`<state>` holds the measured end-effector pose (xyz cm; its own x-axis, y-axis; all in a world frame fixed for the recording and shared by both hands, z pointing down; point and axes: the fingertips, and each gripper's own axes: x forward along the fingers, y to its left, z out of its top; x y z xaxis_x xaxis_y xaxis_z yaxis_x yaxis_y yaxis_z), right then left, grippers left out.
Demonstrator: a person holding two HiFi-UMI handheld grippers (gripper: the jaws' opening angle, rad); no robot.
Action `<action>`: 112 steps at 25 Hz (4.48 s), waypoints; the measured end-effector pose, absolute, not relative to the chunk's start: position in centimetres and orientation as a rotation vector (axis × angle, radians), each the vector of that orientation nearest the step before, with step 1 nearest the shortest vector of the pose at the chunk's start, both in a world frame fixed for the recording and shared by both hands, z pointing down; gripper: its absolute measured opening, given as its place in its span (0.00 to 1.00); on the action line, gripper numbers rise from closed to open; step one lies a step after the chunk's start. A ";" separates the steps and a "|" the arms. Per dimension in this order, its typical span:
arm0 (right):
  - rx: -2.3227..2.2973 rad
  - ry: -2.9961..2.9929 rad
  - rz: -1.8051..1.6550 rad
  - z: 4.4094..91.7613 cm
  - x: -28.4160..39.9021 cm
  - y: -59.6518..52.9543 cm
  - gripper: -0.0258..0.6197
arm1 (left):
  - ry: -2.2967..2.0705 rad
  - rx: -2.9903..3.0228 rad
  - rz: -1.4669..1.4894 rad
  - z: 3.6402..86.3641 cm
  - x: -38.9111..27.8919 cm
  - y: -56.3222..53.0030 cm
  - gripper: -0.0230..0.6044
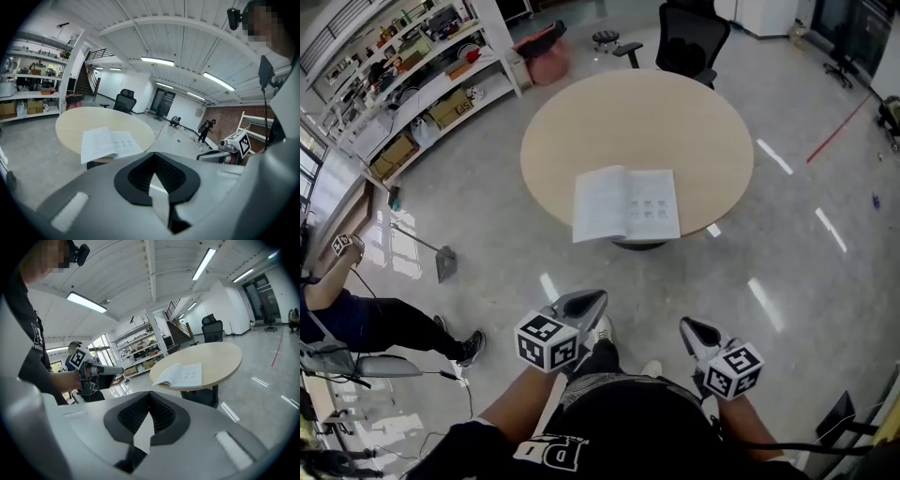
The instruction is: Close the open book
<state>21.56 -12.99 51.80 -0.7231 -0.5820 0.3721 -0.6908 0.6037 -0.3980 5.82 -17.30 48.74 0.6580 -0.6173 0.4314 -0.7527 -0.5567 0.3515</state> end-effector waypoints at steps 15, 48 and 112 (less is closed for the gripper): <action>1.061 -2.481 0.678 51.6 11.3 -25.6 0.05 | -0.984 2.337 0.295 50.1 -5.0 -29.9 0.05; 0.837 -2.431 0.723 54.8 8.5 -32.0 0.05 | -1.049 1.803 0.196 69.7 -11.1 -37.3 0.15; 1.123 -2.523 0.630 50.3 23.5 -33.1 0.05 | -0.674 2.209 0.351 58.4 16.8 -40.0 0.11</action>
<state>23.48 -33.13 50.27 -0.6456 -0.6220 0.4431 -0.7573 0.5964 -0.2660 16.81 -40.03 58.44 0.8208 -0.3535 0.4486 -0.5703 -0.5515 0.6088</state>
